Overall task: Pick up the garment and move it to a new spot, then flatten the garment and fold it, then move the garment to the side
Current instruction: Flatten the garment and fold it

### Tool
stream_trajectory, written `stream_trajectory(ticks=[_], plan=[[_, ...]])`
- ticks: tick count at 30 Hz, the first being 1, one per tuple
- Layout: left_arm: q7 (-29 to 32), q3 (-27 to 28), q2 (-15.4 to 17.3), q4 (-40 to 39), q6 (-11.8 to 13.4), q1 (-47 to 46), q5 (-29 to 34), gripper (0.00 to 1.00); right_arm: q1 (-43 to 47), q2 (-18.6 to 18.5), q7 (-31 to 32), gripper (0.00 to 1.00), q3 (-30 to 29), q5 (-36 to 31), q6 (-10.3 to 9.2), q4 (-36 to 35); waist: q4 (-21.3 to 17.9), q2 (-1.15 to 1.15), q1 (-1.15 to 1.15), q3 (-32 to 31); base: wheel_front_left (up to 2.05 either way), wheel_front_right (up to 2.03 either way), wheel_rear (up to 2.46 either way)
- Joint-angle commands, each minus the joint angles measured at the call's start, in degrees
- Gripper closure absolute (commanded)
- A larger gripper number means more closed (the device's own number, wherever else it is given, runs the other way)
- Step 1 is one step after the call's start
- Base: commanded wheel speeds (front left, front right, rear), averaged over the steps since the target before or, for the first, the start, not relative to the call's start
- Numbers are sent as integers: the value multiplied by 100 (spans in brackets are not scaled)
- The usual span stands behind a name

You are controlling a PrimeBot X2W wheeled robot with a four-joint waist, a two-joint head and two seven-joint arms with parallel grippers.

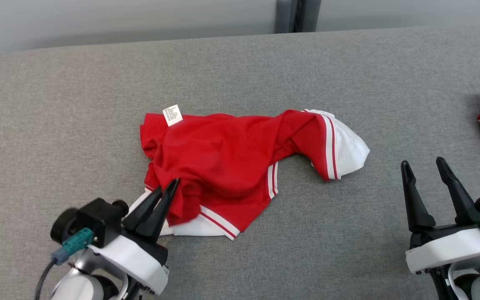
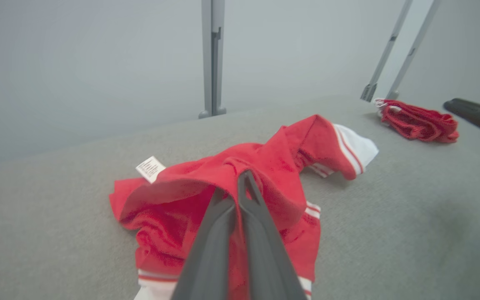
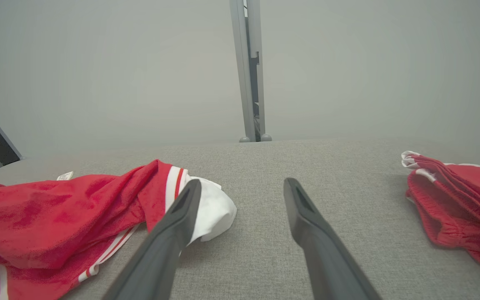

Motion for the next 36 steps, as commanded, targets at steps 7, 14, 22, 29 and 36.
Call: stream_trajectory(ticks=[7, 14, 22, 29, 36], plan=[[666, -53, 456, -2056, -61, -341, 152, 100, 69, 12, -108, 0, -130, 70, -2, 71, 71, 0, 0, -212, 0, 0, 0], [1236, 188, 764, -3394, -13, -829, 194, 100, 22, 20, -179, 0, -201, 130, -2, 143, 42, 0, 0, -191, 0, 0, 0], [1240, 1004, 861, -2884, 324, -1157, -1, 100, -132, 21, -259, 0, -180, 236, -2, 146, -165, 0, 0, 125, 0, 0, 0], [415, 1395, 786, -572, 46, -1716, -298, 100, -409, 21, -302, 0, 5, 279, -2, 213, -457, 0, 0, 604, 0, 0, 0], [-290, 1252, 595, 1530, -147, -2190, -316, 100, -643, 19, -390, 0, 173, 304, -2, 392, -709, 0, 0, 850, 0, 0, 0]])
